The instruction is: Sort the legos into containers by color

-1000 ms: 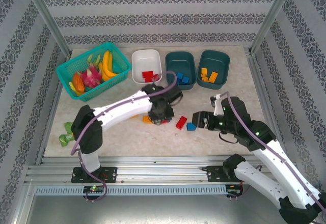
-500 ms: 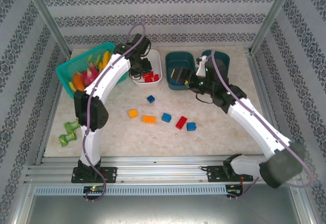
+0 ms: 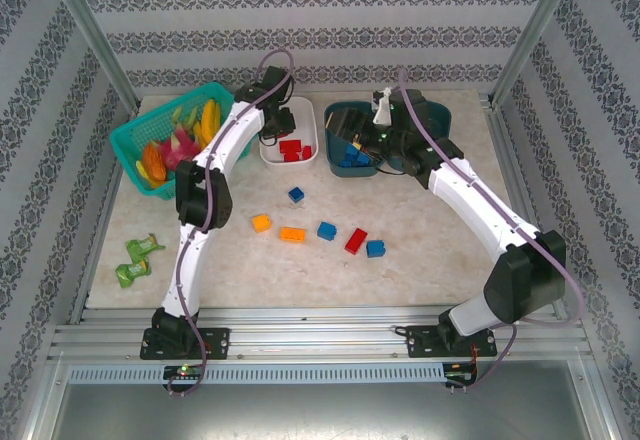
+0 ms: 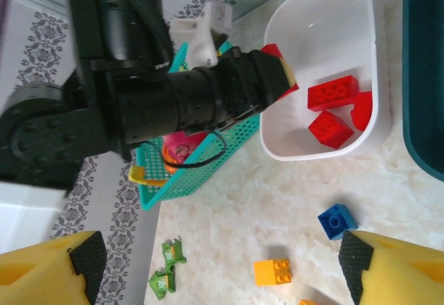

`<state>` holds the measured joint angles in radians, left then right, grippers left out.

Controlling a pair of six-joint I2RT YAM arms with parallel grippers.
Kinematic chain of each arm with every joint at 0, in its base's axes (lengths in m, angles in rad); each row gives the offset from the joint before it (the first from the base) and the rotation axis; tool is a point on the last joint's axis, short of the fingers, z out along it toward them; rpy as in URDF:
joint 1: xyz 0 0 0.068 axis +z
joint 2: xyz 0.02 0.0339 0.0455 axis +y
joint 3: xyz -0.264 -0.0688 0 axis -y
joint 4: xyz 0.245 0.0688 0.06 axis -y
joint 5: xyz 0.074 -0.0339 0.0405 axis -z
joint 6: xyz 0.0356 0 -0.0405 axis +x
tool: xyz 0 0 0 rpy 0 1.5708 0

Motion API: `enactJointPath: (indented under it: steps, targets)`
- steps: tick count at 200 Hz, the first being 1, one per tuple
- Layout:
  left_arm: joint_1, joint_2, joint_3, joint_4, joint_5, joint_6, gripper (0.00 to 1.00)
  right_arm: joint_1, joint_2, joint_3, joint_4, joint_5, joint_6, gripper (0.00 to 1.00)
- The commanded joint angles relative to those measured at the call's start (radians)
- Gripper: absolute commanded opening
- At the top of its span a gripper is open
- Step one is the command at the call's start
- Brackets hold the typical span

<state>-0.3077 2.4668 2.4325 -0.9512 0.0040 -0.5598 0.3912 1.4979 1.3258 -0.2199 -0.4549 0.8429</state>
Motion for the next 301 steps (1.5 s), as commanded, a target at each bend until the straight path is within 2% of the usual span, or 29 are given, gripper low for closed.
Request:
enactJointPath:
  steps: [1, 51, 116, 136, 155, 182, 212, 235, 262, 301]
  targets:
    - [0.011, 0.044, 0.043, 0.151, -0.034, 0.059, 0.14, -0.014, -0.009, -0.022, 0.013, -0.036, 0.005, 0.89]
    - [0.013, 0.151, 0.126, 0.214, -0.066, 0.035, 0.14, -0.026, -0.015, -0.069, 0.021, -0.044, 0.018, 0.89]
    - [0.018, 0.186, 0.131, 0.107, -0.044, -0.028, 0.15, -0.031, 0.018, -0.032, -0.003, -0.022, 0.008, 0.88]
    - [0.018, 0.177, 0.131, 0.09, -0.034, -0.028, 0.25, -0.031, 0.029, -0.021, -0.015, -0.018, 0.005, 0.88]
    - [0.018, 0.157, 0.131, 0.079, -0.017, -0.019, 0.43, -0.031, 0.029, -0.014, -0.025, -0.008, 0.001, 0.88]
    - [0.019, 0.095, 0.131, 0.078, -0.002, -0.017, 0.57, -0.027, 0.025, 0.016, -0.068, 0.019, -0.035, 0.87]
    - [0.019, -0.007, 0.131, 0.071, 0.017, -0.034, 0.64, -0.013, 0.008, 0.028, -0.138, 0.069, -0.101, 0.85]
    - [0.015, -0.117, 0.109, 0.021, 0.021, -0.063, 0.67, 0.04, 0.002, 0.058, -0.228, 0.144, -0.196, 0.84]
    - [0.016, -0.335, -0.088, -0.037, 0.015, -0.127, 0.71, 0.147, 0.017, 0.06, -0.275, 0.21, -0.267, 0.83]
    - [0.016, -0.842, -0.754, 0.042, 0.033, -0.241, 0.74, 0.334, 0.106, 0.075, -0.291, 0.286, -0.301, 0.82]
